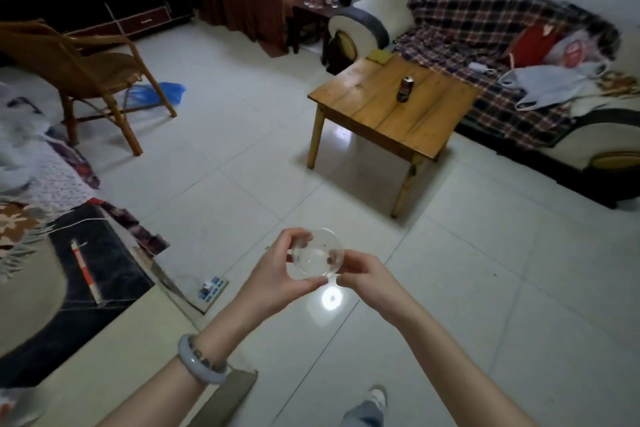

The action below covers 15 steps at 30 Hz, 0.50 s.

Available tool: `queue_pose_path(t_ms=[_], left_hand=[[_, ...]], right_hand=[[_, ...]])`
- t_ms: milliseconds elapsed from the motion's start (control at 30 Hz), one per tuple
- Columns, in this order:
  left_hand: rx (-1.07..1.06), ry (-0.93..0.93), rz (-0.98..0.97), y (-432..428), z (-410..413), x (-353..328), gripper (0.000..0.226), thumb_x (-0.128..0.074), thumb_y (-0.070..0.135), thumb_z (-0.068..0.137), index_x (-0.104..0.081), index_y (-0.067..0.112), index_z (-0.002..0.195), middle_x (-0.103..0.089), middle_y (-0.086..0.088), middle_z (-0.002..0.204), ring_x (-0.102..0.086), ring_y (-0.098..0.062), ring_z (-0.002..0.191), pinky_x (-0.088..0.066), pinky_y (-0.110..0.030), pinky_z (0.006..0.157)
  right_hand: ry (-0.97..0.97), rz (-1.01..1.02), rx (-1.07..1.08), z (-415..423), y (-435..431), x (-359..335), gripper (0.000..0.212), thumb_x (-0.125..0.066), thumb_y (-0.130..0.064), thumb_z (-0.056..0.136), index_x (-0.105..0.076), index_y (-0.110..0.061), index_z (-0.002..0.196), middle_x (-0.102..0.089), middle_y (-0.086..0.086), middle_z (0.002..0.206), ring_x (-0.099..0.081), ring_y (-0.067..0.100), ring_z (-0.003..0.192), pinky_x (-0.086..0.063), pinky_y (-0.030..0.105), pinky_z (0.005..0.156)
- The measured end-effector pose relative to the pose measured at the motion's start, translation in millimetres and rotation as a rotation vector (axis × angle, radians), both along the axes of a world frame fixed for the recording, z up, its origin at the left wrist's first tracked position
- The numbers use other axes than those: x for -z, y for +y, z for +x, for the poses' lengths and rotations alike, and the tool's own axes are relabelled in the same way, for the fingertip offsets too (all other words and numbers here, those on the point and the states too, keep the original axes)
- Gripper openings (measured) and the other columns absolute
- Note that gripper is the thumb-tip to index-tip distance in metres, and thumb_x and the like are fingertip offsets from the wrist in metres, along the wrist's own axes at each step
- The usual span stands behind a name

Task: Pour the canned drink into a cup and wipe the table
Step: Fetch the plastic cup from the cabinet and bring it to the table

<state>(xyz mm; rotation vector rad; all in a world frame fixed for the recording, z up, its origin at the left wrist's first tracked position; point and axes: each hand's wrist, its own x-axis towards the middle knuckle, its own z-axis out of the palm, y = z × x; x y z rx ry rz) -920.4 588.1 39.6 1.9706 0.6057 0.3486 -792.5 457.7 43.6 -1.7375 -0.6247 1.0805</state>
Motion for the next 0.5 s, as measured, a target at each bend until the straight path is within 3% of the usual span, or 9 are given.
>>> queue_pose_path(t_ms=[133,300,500], left_hand=[[0.022,-0.026,-0.018,-41,77,0,0.062,-0.078,0.046,0.055,-0.042,0.05,0.106,-0.054,0.028,0.113,-0.054,0.002,0.105,-0.045,-0.018,0.084],[0.069,-0.044,-0.047,-87,166,2,0.061,-0.085,0.026,0.063,-0.044,0.043,0.106,-0.057,0.021,0.115,-0.054,0.005,0.105,-0.041,-0.009,0.081],[0.166,-0.05,-0.052,-124,252,2,0.061,-0.084,0.022,0.064,-0.045,0.042,0.106,-0.056,0.023,0.113,-0.054,0.005,0.105,-0.04,-0.007,0.08]], right_hand=[[-0.013,0.0,0.019,72,-47,-1,0.042,-0.049,0.009,0.08,-0.065,-0.022,0.103,-0.068,-0.002,0.109,-0.062,0.008,0.105,-0.046,0.015,0.079],[-0.038,-0.014,0.075,153,-98,1,0.042,-0.052,0.008,0.08,-0.063,-0.027,0.1,-0.067,-0.004,0.106,-0.061,0.007,0.103,-0.048,0.015,0.08],[-0.053,-0.025,0.154,228,-145,4,0.042,-0.054,0.007,0.079,-0.063,-0.028,0.1,-0.067,-0.005,0.105,-0.061,0.006,0.104,-0.049,0.016,0.08]])
